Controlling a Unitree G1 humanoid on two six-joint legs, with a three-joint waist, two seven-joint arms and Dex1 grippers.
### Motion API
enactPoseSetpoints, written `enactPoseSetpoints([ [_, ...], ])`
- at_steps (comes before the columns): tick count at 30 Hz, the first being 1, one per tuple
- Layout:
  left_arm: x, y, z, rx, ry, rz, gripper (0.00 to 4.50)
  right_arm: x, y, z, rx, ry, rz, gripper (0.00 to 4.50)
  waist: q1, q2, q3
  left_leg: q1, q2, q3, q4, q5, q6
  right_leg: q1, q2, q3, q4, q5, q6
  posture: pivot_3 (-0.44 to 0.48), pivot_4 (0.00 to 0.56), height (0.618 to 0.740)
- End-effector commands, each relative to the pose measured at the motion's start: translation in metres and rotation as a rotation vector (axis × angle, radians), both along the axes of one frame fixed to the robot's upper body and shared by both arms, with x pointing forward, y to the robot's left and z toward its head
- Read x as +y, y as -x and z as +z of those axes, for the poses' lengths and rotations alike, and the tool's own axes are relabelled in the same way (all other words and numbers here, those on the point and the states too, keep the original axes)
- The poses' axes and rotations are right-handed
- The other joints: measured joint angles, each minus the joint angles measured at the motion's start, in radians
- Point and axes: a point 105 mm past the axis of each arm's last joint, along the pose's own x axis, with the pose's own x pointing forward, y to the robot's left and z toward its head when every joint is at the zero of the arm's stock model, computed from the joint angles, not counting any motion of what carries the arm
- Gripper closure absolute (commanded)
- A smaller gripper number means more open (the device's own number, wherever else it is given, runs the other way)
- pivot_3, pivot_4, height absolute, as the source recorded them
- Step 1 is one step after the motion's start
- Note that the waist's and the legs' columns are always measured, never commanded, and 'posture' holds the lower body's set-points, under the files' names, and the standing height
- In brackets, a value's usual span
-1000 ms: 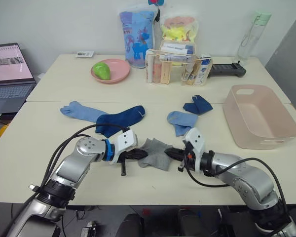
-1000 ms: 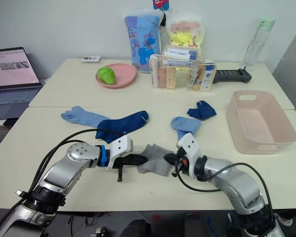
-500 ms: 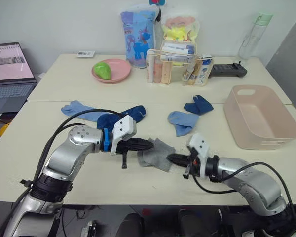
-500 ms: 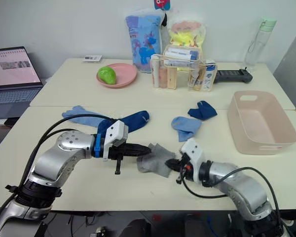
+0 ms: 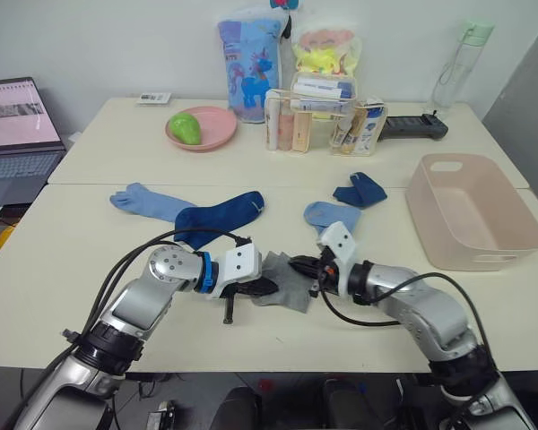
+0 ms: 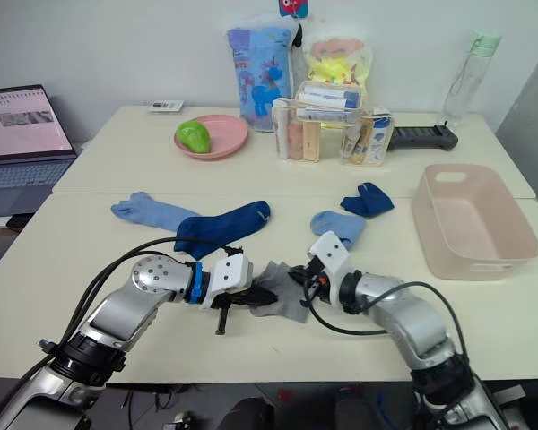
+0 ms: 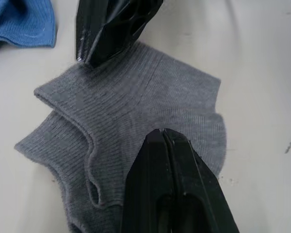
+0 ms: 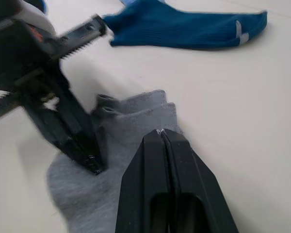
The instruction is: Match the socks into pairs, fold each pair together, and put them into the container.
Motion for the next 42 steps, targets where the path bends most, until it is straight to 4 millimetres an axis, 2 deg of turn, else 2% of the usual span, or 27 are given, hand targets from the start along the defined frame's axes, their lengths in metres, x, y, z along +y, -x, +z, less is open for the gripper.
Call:
enactPoseSetpoints([
  [1,0.001,0.000,0.004,-0.021,-0.006,-0.006,4.50,-0.007,-0.015,-0.007,-0.031,0.054,-0.082,4.44,0.000,0.000,0.000,0.000,0.000,0.000,0.000,0.000,0.000,0.000,0.000,0.000,0.000,0.000,0.000,0.000,0.150,0.703],
  [3,0.004,0.001,0.003,-0.017,-0.015,-0.003,4.50,-0.011,-0.018,-0.007,-0.040,0.059,-0.107,4.44,0.000,0.000,0.000,0.000,0.000,0.000,0.000,0.000,0.000,0.000,0.000,0.000,0.000,0.000,0.000,0.000,0.150,0.703],
  [5,0.005,0.002,0.003,-0.013,-0.009,0.004,4.50,-0.011,-0.020,0.001,-0.073,0.028,-0.112,4.44,0.000,0.000,0.000,0.000,0.000,0.000,0.000,0.000,0.000,0.000,0.000,0.000,0.000,0.000,0.000,0.000,0.150,0.703],
  [8,-0.001,-0.004,0.022,-0.009,0.082,0.046,4.50,-0.010,-0.013,0.030,-0.148,-0.110,-0.078,4.44,0.000,0.000,0.000,0.000,0.000,0.000,0.000,0.000,0.000,-0.001,0.000,0.000,0.000,0.000,0.000,0.000,0.150,0.703],
  [11,-0.006,-0.008,0.040,-0.015,0.136,0.061,4.50,-0.015,0.001,0.040,-0.152,-0.136,-0.027,4.44,0.001,0.000,0.000,-0.003,0.000,-0.001,0.001,0.000,0.000,-0.003,0.000,-0.001,0.001,0.000,0.000,0.000,0.150,0.703],
  [16,-0.021,-0.006,0.052,-0.013,0.169,0.040,4.50,-0.013,0.028,0.031,-0.087,-0.107,0.084,4.44,0.001,0.000,0.000,-0.004,0.000,-0.001,0.001,0.000,0.000,-0.002,0.000,-0.001,0.000,0.000,0.000,0.000,0.150,0.703],
  [21,-0.018,-0.013,0.028,-0.017,0.086,0.044,4.50,-0.006,0.038,0.010,-0.009,-0.058,0.126,4.44,-0.006,0.000,0.000,-0.002,0.000,0.000,0.001,0.000,0.000,-0.002,0.000,0.000,0.002,0.000,0.000,0.000,0.150,0.703],
  [25,-0.011,-0.024,0.018,0.030,0.093,0.120,4.50,-0.009,0.046,-0.013,0.022,0.035,0.171,4.44,-0.001,0.000,0.000,-0.002,0.000,0.000,0.001,0.000,0.000,-0.002,0.000,0.000,0.002,0.000,0.000,0.000,0.150,0.703],
  [30,0.001,-0.026,0.010,0.052,0.074,0.153,4.50,-0.017,0.054,-0.019,0.015,0.070,0.192,4.44,0.001,0.000,0.000,-0.003,0.000,-0.001,0.001,0.000,0.000,-0.002,0.000,0.000,0.000,0.000,0.000,0.000,0.150,0.703],
  [32,0.004,-0.027,0.009,0.048,0.076,0.156,4.50,-0.020,0.056,-0.019,-0.001,0.077,0.194,4.44,0.001,0.000,0.000,-0.003,0.000,-0.001,0.001,0.000,0.000,-0.002,0.000,-0.001,0.001,0.000,0.000,0.000,0.150,0.703],
  [34,0.000,-0.024,0.019,0.032,0.131,0.120,4.50,-0.020,0.059,-0.014,-0.008,0.061,0.205,4.44,0.001,0.000,0.000,-0.002,0.000,-0.001,0.001,0.000,0.000,-0.002,0.000,0.000,0.001,0.000,0.000,0.000,0.150,0.703],
  [38,-0.006,-0.011,0.038,0.010,0.172,0.046,4.50,-0.026,0.058,0.007,-0.026,0.009,0.179,4.44,0.001,0.000,0.000,-0.003,0.000,-0.001,0.001,0.000,0.000,-0.002,0.000,-0.001,0.001,0.000,0.000,0.000,0.150,0.703],
  [40,-0.004,-0.008,0.038,0.012,0.159,0.041,4.50,-0.031,0.056,0.014,-0.038,-0.006,0.151,4.44,0.001,0.000,0.000,-0.004,0.000,-0.001,0.001,0.000,-0.001,-0.002,0.000,-0.001,0.000,0.000,0.000,0.000,0.150,0.703],
  [42,0.002,-0.007,0.031,0.028,0.132,0.058,4.50,-0.041,0.045,0.019,-0.115,0.021,0.057,4.44,0.001,0.000,0.000,-0.004,0.000,-0.001,0.001,0.000,-0.001,-0.002,-0.001,-0.001,0.001,0.000,0.000,0.000,0.150,0.703],
])
